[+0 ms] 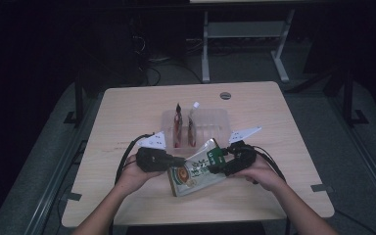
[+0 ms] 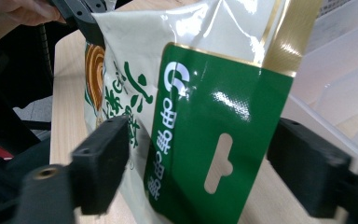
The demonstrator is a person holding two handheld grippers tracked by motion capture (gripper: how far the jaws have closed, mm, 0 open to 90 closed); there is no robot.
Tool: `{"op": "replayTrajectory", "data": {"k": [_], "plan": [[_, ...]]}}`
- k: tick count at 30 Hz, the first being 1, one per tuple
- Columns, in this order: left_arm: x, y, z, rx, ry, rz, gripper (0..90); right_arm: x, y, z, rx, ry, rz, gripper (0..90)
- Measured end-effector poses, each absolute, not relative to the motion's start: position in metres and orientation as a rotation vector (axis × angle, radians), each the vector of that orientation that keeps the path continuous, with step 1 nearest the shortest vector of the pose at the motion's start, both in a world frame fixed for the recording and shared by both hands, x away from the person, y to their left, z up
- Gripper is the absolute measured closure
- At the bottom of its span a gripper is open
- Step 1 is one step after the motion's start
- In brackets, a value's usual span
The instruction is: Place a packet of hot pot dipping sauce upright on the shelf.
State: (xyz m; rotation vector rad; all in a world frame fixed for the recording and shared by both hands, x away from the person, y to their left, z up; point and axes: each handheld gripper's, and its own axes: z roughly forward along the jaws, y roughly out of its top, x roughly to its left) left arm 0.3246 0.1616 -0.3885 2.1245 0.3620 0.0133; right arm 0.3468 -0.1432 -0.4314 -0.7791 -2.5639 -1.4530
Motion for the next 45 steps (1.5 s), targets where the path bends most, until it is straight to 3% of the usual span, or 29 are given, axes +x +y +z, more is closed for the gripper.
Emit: {"op": "replayTrajectory", "data": {"k": [21,26,32,34,37,45], "plan": [[0.328,0.17,-0.394,2.096,0.404,0.037,89.9,0.338,-0.137,-0.423,-0.637,-2.572,-1.491,86.2],[0.329,0.168,-0.398,2.117,0.424,0.073,87.8,0.34,-0.138,-0.422,-0.598,-2.559,-1.477,88.9],[0.329,0.173,-0.396,2.105,0.48,0.16,72.4,0.339,-0.141,-0.42,-0.573,-2.56,-1.472,89.6],[0.328,0.178,-0.393,2.1,0.49,0.18,74.5,0.34,-0.143,-0.419,-0.571,-2.548,-1.479,89.7],[0.325,0.178,-0.391,2.119,0.476,0.192,89.6,0.34,-0.144,-0.417,-0.562,-2.532,-1.494,89.7],[0.331,0.155,-0.398,2.175,0.455,0.224,89.8,0.335,-0.139,-0.41,-0.495,-2.513,-1.52,90.0]]}}
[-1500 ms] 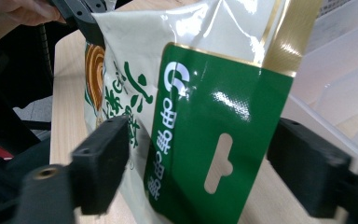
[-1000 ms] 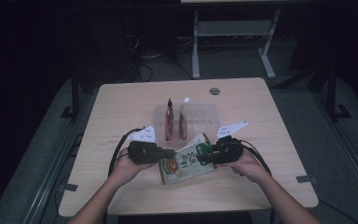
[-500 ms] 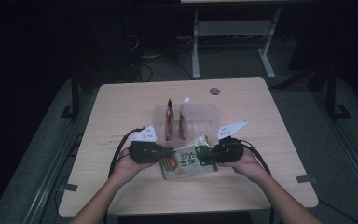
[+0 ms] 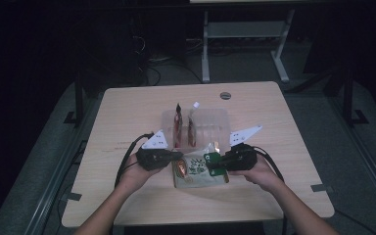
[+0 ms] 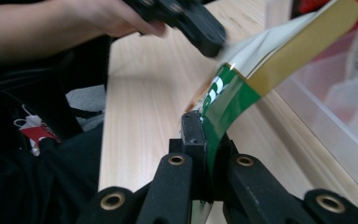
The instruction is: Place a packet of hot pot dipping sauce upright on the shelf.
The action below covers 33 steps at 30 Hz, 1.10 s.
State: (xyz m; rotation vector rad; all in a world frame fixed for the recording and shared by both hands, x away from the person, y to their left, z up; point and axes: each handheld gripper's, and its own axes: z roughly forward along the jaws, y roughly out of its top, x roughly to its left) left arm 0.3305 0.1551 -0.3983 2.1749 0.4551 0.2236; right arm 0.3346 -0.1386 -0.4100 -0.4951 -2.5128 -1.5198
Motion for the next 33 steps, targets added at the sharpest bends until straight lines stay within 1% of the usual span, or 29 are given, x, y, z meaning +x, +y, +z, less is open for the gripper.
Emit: {"op": "replayTrajectory", "data": {"k": [9,15,18,23,33], "plan": [[0.334,0.121,-0.411,2.211,0.378,0.104,89.9,0.33,-0.135,-0.396,-0.427,-2.5,-1.587,90.0],[0.329,0.103,-0.417,2.187,0.343,-0.031,90.0,0.33,-0.136,-0.393,-0.404,-2.51,-1.612,90.0],[0.325,0.098,-0.42,2.187,0.327,-0.07,90.0,0.329,-0.136,-0.394,-0.396,-2.518,-1.6,90.0],[0.325,0.1,-0.42,2.182,0.343,-0.075,90.0,0.327,-0.136,-0.392,-0.397,-2.517,-1.605,90.0],[0.329,0.118,-0.416,2.159,0.389,-0.056,89.8,0.326,-0.141,-0.385,-0.389,-2.545,-1.634,90.0]]}}
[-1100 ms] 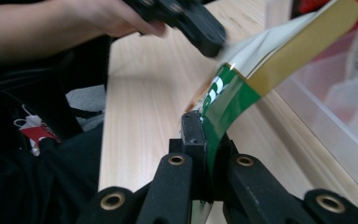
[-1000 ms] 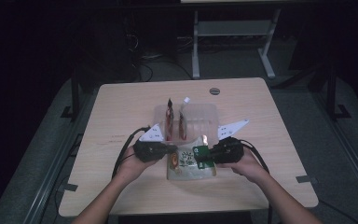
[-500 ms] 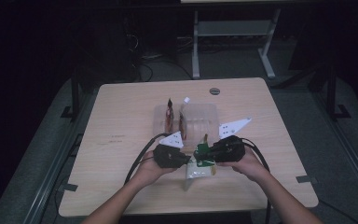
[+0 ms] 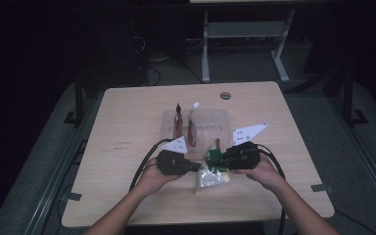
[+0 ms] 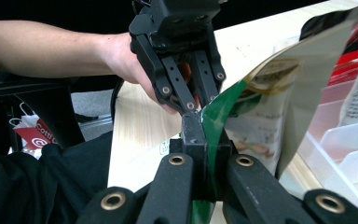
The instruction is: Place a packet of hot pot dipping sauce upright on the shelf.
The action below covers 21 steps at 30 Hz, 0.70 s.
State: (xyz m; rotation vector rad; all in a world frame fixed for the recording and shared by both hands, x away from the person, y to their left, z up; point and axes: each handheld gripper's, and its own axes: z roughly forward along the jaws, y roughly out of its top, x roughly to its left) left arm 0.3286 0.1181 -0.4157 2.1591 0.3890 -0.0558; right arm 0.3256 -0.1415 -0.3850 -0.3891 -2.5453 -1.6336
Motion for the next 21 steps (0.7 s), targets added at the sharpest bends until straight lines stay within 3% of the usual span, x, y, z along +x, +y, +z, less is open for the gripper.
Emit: {"op": "replayTrajectory", "data": {"k": [5,21], "plan": [[0.326,0.137,-0.41,2.151,0.418,-0.042,89.6,0.326,-0.149,-0.376,-0.406,-2.556,-1.667,90.0],[0.305,0.191,-0.419,2.215,0.573,0.017,46.3,0.351,-0.171,-0.342,-0.488,-2.598,-1.798,90.0]]}}
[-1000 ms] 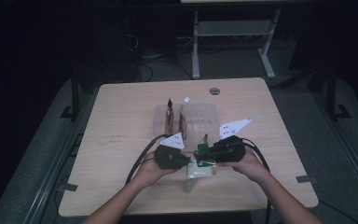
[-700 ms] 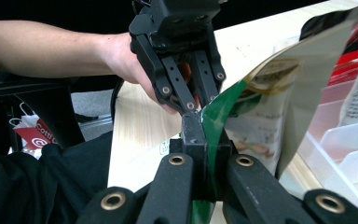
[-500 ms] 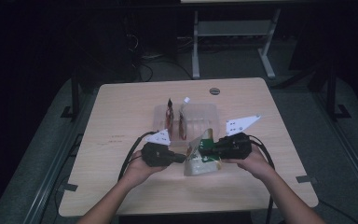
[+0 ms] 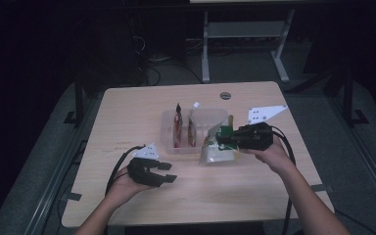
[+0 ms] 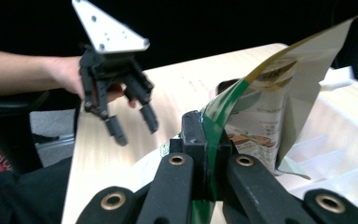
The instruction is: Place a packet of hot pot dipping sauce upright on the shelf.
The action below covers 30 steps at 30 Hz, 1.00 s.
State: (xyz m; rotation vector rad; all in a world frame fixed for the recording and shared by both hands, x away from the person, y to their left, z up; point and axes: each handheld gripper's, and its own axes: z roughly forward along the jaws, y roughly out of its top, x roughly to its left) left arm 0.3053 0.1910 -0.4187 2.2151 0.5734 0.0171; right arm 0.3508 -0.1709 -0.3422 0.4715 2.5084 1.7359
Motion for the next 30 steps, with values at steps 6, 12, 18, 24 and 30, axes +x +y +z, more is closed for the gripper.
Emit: {"op": "replayTrajectory", "data": {"k": [6,12,18,24,30], "plan": [[0.306,0.198,-0.422,2.221,0.601,0.002,39.3,0.368,-0.178,-0.332,0.496,2.464,1.722,90.0],[0.307,0.194,-0.426,2.235,0.595,-0.008,37.8,0.385,-0.182,-0.327,0.524,2.447,1.682,90.0],[0.307,0.195,-0.425,2.234,0.583,0.011,34.7,0.403,-0.18,-0.328,0.565,2.452,1.641,90.0],[0.307,0.195,-0.426,2.242,0.597,0.026,29.2,0.41,-0.173,-0.339,0.59,2.483,1.622,90.0],[0.307,0.194,-0.428,2.255,0.592,0.023,28.4,0.41,-0.17,-0.348,0.595,2.503,1.638,90.0]]}}
